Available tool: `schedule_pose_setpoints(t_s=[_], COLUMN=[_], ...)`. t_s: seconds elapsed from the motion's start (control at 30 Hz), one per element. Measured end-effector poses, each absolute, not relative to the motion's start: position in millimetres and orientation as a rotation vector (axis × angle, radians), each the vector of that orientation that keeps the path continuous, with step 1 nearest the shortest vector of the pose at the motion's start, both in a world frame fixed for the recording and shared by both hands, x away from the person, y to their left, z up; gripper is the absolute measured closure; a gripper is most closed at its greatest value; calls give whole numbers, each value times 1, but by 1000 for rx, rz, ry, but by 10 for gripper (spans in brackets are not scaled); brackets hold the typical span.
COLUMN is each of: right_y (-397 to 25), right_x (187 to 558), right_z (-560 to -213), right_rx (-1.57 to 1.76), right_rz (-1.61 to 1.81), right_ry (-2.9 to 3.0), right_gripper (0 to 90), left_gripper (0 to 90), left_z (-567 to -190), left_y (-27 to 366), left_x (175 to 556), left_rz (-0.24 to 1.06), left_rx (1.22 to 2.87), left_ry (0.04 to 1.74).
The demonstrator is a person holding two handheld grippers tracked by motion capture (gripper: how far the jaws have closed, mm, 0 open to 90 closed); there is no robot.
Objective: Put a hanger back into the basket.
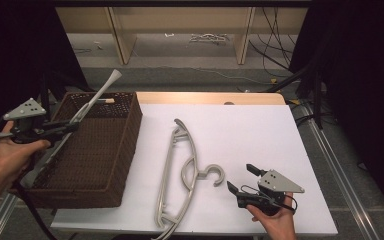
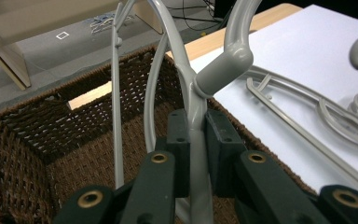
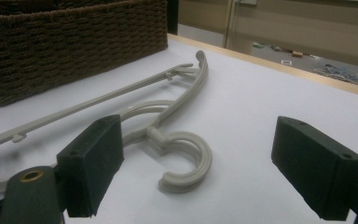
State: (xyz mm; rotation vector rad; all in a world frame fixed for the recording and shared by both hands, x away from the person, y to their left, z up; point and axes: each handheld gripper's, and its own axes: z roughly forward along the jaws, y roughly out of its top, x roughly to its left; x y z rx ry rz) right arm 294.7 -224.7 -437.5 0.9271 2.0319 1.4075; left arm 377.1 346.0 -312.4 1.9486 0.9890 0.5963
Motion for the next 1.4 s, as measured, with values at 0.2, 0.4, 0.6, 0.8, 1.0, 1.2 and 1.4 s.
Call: schedule_pose_setpoints(t_s=[0.2,0.4,0.6,0.8,1.0,1.2,1.4], right_y=[-225,-225,-223,-223,-223,-223,-224], right_x=[295,295,295,295,295,294,295], right_z=[-437,-437,-439,-439,-438,-438,-437], right_rx=[929,925,937,937,936,929,921], right_rz=[1405,1404,1420,1421,1422,1420,1402], right_ry=[2034,2035,2039,2032,2033,2039,2038], right_gripper=[176,176,177,176,176,177,176], left_gripper=[807,806,804,801,798,788,774], left_z=[-320,-331,-348,-357,-365,-378,-388], left_y=[344,348,350,347,346,335,329], left_x=[377,382,381,384,392,398,401], left_rz=[582,580,544,528,519,484,480], left_rx=[2001,2095,2083,2119,2202,2234,2238], left_ry=[958,962,980,1006,1019,1055,1087])
